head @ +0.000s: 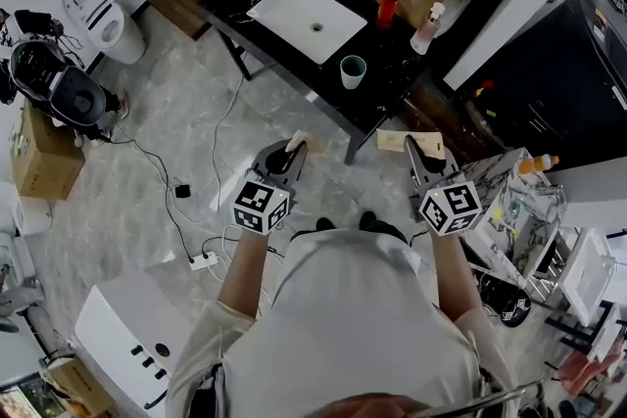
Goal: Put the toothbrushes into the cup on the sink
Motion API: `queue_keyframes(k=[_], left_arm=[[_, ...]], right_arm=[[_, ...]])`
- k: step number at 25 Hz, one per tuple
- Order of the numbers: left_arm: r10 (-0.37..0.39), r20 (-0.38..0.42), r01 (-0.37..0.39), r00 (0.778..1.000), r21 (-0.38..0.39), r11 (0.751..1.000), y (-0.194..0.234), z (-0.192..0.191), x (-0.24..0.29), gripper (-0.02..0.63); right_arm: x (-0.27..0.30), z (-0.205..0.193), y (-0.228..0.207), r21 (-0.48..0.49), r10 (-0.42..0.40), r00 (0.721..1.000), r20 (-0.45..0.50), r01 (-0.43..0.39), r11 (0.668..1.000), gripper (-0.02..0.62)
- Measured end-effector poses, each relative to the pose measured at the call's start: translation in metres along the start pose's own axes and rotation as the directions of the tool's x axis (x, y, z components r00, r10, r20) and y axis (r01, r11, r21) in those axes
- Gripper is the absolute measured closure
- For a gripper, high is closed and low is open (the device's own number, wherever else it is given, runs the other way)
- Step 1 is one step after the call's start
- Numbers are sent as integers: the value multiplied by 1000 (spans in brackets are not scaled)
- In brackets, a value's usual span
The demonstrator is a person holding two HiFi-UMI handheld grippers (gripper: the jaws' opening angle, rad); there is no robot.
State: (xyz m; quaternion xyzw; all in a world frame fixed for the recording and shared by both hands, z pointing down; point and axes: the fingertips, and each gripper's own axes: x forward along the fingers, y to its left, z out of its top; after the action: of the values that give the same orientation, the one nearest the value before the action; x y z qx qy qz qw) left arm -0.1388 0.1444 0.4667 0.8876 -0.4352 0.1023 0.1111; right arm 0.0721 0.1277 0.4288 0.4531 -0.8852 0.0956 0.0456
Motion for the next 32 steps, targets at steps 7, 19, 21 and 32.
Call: queue_keyframes(k=[7,19,21,32], left_arm=[[-15,-2,15,1000,0,1000,11,-5,-1,581],[-21,-8,21,1000,-7,1000,21,-3,17,583],[-16,-12,16,1000,-10,1000,24,-2,24,583],[45,-33,-46,998,-37,998,44,10,89,583]], right_arm=[[4,-6,4,15,-29,1000,4,29,999,535],[21,-7,-10,28,-23,1000,0,23,999,535],[27,-7,-16,30,-18,1000,-3,18,999,535],[77,-2,-83,39,45,998,-33,-44,998,535]])
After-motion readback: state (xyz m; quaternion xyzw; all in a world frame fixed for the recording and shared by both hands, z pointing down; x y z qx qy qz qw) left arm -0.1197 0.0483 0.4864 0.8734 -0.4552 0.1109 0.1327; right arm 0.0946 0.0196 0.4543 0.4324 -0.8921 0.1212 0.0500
